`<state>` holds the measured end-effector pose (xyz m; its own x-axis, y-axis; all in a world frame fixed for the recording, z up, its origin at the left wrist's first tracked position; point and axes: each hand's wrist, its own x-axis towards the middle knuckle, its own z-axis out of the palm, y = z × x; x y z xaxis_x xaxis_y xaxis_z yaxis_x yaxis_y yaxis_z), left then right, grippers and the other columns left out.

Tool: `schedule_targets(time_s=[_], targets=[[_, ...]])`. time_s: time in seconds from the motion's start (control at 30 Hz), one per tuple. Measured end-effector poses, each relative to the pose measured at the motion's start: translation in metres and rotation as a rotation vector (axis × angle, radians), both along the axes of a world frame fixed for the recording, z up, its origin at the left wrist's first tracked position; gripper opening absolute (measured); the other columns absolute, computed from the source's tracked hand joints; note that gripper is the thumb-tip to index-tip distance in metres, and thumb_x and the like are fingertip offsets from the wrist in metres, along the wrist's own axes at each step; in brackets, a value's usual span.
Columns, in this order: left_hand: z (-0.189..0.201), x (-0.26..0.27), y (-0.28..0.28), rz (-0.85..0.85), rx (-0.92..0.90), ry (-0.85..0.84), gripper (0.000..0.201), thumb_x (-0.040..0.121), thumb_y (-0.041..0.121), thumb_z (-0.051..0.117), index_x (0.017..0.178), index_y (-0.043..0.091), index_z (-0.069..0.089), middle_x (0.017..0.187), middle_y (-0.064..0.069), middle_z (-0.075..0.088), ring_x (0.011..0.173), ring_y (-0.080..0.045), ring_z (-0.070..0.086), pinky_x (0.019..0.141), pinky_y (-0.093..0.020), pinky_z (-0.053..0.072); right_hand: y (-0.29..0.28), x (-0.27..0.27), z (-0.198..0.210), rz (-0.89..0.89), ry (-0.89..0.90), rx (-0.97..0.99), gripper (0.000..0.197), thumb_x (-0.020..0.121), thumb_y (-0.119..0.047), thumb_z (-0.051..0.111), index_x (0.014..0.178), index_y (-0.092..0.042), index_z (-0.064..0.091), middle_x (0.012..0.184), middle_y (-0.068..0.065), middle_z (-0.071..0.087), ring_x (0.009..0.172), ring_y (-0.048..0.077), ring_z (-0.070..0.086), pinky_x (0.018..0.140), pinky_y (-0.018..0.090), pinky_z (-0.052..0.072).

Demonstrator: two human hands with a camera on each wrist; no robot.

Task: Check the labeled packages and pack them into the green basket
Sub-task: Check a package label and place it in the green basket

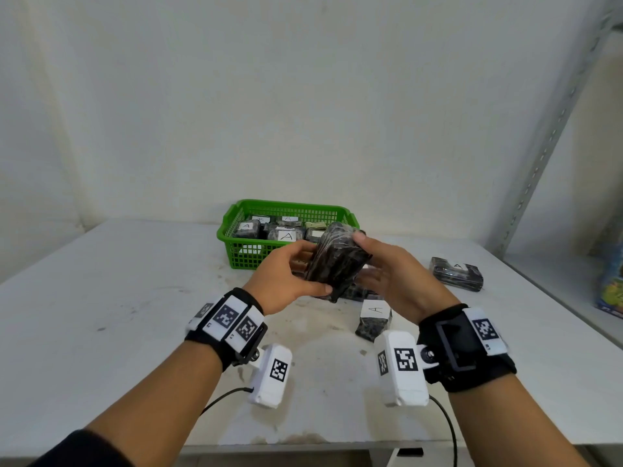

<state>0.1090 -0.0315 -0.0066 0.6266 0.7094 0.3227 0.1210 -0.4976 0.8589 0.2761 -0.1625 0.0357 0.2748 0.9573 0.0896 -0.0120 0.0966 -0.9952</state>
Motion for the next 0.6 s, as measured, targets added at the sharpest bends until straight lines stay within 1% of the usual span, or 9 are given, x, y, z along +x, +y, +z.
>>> schedule_targets(time_s=[0.07, 0.1, 0.17, 0.2, 0.3, 0.37, 0.43, 0.53, 0.6], targets=[[-0.001, 0.003, 0.0, 0.015, -0.001, -0.045, 0.067, 0.056, 0.026, 0.094, 0.115, 0.029, 0.063, 0.11, 0.012, 0.07, 0.102, -0.007, 0.067, 0.088, -0.026, 0.053, 0.0, 0.0, -0.004, 0.039, 0.07, -0.078, 0.04, 0.09, -0.051, 0.068, 0.115, -0.02, 0.079, 0.127, 0.016, 0.072, 0.12, 0.04, 0.067, 0.114, 0.054, 0.046], [-0.002, 0.005, 0.0, 0.019, -0.004, -0.074, 0.067, 0.057, 0.023, 0.094, 0.116, 0.027, 0.062, 0.111, 0.011, 0.069, 0.104, -0.009, 0.066, 0.083, -0.021, 0.055, 0.0, -0.001, -0.005, 0.056, 0.084, -0.108, 0.042, 0.086, -0.056, 0.071, 0.111, -0.023, 0.08, 0.124, 0.014, 0.073, 0.115, 0.04, 0.068, 0.114, 0.056, 0.045], [0.0, 0.006, -0.003, 0.0, -0.025, -0.117, 0.068, 0.059, 0.016, 0.093, 0.118, 0.024, 0.061, 0.112, 0.007, 0.068, 0.106, -0.011, 0.065, 0.073, -0.015, 0.057, 0.001, -0.002, -0.007, 0.077, 0.097, -0.139, 0.052, 0.082, -0.061, 0.075, 0.114, -0.02, 0.079, 0.12, 0.016, 0.072, 0.104, 0.036, 0.068, 0.113, 0.056, 0.043], [-0.001, 0.007, -0.003, -0.016, -0.033, -0.119, 0.07, 0.058, 0.019, 0.094, 0.12, 0.023, 0.06, 0.113, 0.007, 0.069, 0.107, -0.012, 0.065, 0.077, -0.02, 0.058, 0.002, -0.003, -0.009, 0.078, 0.111, -0.136, 0.058, 0.08, -0.06, 0.074, 0.118, -0.017, 0.077, 0.123, 0.019, 0.071, 0.106, 0.036, 0.068, 0.113, 0.056, 0.043], [0.0, 0.004, -0.002, -0.11, -0.113, -0.117, 0.089, 0.048, 0.047, 0.094, 0.126, 0.024, 0.057, 0.121, 0.007, 0.067, 0.114, -0.012, 0.064, 0.095, -0.039, 0.055, 0.002, -0.003, -0.012, 0.067, 0.082, -0.091, 0.051, 0.083, -0.054, 0.069, 0.119, -0.017, 0.076, 0.125, 0.018, 0.073, 0.12, 0.035, 0.068, 0.113, 0.052, 0.047], [0.002, 0.002, -0.003, -0.195, -0.249, -0.126, 0.104, 0.045, 0.067, 0.086, 0.13, 0.017, 0.055, 0.127, -0.001, 0.065, 0.118, -0.018, 0.062, 0.098, -0.042, 0.053, 0.001, -0.002, -0.013, 0.063, 0.008, -0.069, 0.05, 0.084, -0.052, 0.067, 0.119, -0.017, 0.075, 0.117, 0.01, 0.077, 0.114, 0.026, 0.071, 0.107, 0.043, 0.051], [0.006, 0.0, -0.008, -0.288, -0.366, -0.137, 0.108, 0.05, 0.076, 0.077, 0.13, 0.007, 0.056, 0.124, -0.012, 0.067, 0.117, -0.025, 0.064, 0.1, -0.043, 0.051, 0.002, -0.001, -0.015, 0.064, -0.039, -0.056, 0.053, 0.082, -0.048, 0.069, 0.12, -0.012, 0.074, 0.115, 0.009, 0.078, 0.112, 0.024, 0.072, 0.104, 0.039, 0.052], [0.009, -0.001, -0.014, -0.344, -0.451, -0.16, 0.087, 0.065, 0.06, 0.079, 0.124, -0.001, 0.062, 0.12, -0.022, 0.067, 0.113, -0.03, 0.065, 0.104, -0.048, 0.048, 0.002, -0.005, -0.017, 0.077, -0.105, -0.051, 0.056, 0.082, -0.049, 0.072, 0.124, -0.011, 0.073, 0.12, 0.009, 0.077, 0.119, 0.025, 0.07, 0.11, 0.041, 0.05], [0.011, -0.001, -0.016, -0.316, -0.456, -0.189, 0.072, 0.07, 0.046, 0.074, 0.12, -0.005, 0.064, 0.117, -0.024, 0.067, 0.108, -0.031, 0.065, 0.104, -0.053, 0.046, 0.002, -0.006, -0.017, 0.077, -0.144, -0.058, 0.062, 0.079, -0.056, 0.074, 0.125, -0.016, 0.072, 0.12, 0.005, 0.077, 0.118, 0.021, 0.07, 0.111, 0.043, 0.049]])
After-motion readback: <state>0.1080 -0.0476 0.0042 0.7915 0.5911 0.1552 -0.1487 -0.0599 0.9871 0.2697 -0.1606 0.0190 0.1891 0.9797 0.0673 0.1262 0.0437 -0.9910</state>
